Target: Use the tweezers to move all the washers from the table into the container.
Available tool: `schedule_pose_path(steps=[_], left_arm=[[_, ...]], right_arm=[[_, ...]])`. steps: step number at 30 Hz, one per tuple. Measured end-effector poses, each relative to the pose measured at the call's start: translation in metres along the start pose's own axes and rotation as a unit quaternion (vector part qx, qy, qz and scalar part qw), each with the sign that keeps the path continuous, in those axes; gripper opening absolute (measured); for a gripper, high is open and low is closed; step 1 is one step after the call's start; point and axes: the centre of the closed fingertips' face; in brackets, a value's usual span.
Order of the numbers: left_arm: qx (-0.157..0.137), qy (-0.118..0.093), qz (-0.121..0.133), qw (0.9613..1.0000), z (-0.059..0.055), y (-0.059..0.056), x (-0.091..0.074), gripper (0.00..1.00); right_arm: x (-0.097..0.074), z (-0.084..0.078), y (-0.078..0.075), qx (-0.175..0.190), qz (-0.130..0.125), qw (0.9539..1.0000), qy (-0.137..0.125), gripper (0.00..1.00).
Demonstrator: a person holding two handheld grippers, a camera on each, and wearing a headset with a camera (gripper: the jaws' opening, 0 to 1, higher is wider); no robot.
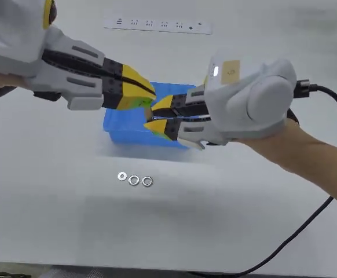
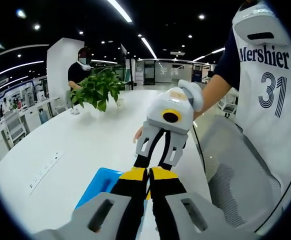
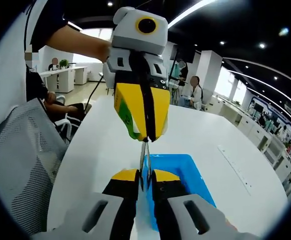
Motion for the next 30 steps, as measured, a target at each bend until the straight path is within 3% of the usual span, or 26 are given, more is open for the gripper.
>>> schedule_pose_path(steps=[7, 15, 24, 30], left_arm=[[-0.009, 0.006, -0.007, 0.9999, -0.004, -0.027, 0.0, 0.06], [-0.021, 0.008, -0.008, 0.9997, -0.011, -0.046, 0.0, 0.06], [-0.04, 0.012, -0.011, 0.9991, -0.024, -0.062, 0.004, 0.07], [-0.045, 0.02, -0.008, 0.9988, -0.032, -0.061, 0.004, 0.06]], right_arm=[[0.001, -0.007, 0.026, 0.005, 0.017, 0.9998, 0.005, 0.11], [0.003, -0.016, 0.049, 0.015, 0.029, 0.9994, 0.01, 0.11], [0.008, -0.031, 0.062, 0.019, 0.041, 0.9987, 0.023, 0.11], [0.012, -0.038, 0.063, 0.024, 0.044, 0.9983, 0.029, 0.11]])
Point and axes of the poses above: the centre of the closed fingertips' face, and the gripper's own axes: x roughly forward along the fingers, y roughly to its left, z roughly out of its top, and after that the axes turned 9 degrees about x, right-handed
